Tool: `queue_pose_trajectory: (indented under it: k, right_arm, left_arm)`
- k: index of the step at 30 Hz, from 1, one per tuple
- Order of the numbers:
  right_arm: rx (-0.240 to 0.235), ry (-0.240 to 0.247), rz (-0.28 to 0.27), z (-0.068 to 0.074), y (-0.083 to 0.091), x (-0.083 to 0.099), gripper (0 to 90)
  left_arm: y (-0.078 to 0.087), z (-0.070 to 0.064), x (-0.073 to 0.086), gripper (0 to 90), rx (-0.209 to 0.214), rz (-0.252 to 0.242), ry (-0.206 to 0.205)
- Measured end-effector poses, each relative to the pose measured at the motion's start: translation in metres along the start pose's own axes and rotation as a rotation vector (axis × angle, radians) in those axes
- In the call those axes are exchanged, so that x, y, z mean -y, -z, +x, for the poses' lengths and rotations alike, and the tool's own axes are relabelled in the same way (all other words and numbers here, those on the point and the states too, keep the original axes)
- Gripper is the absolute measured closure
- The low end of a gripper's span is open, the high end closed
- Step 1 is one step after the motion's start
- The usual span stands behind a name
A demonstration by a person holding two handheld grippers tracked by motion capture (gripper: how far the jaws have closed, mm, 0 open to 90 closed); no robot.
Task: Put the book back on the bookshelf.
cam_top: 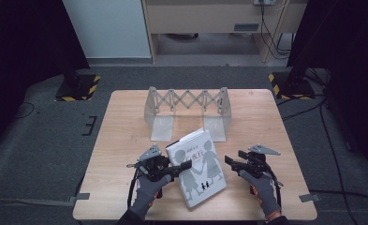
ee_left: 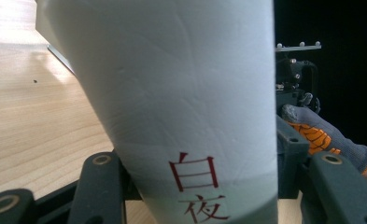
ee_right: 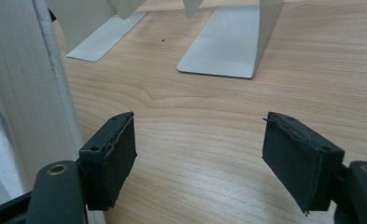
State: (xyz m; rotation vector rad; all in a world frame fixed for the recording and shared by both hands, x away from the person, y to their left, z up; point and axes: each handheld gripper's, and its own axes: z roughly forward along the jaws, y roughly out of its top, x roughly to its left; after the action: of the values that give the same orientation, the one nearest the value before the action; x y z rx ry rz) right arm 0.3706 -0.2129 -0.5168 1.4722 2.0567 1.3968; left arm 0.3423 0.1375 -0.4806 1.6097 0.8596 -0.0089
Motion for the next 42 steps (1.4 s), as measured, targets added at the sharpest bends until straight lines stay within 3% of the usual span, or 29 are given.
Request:
queue_pose_trajectory:
  k: [10, 13, 18, 24, 26, 33, 37, 38, 42]
  right_arm:
    - [-0.062, 0.033, -0.026, 0.015, -0.001, -0.001, 27.1]
    - [-0.091, 0.028, -0.065, 0.017, 0.003, -0.003, 29.0]
    - [-0.110, 0.034, -0.080, 0.020, 0.003, -0.004, 36.6]
    - [-0.130, 0.006, -0.123, 0.020, 0.009, -0.008, 36.7]
    - [-0.180, 0.013, -0.126, 0.024, 0.011, -0.009, 38.2]
    - [-0.255, 0.042, -0.093, 0.035, 0.005, -0.008, 44.0]
    - [-0.332, 0.021, -0.074, 0.038, 0.003, -0.009, 58.4]
    - [-0.351, 0.018, -0.072, 0.040, 0.003, -0.009, 57.3]
    - [-0.358, 0.034, -0.076, 0.040, 0.004, -0.009, 59.1]
  left_arm:
    - [-0.003, 0.001, 0.002, 41.4, -0.015, 0.015, -0.004]
    - [-0.003, 0.001, 0.003, 40.4, -0.017, 0.019, 0.002]
    - [-0.005, 0.004, 0.005, 40.4, -0.010, 0.018, 0.021]
    - [-0.005, 0.004, 0.005, 40.4, -0.009, 0.018, 0.022]
    - [-0.005, 0.004, 0.005, 40.4, -0.010, 0.019, 0.024]
    - [-0.007, 0.005, 0.006, 40.5, -0.015, 0.013, 0.034]
    - [-0.008, 0.005, 0.005, 41.7, -0.007, -0.004, 0.049]
    - [-0.008, 0.005, 0.004, 42.3, -0.006, -0.002, 0.050]
    - [-0.009, 0.006, 0.002, 43.4, 0.002, -0.010, 0.060]
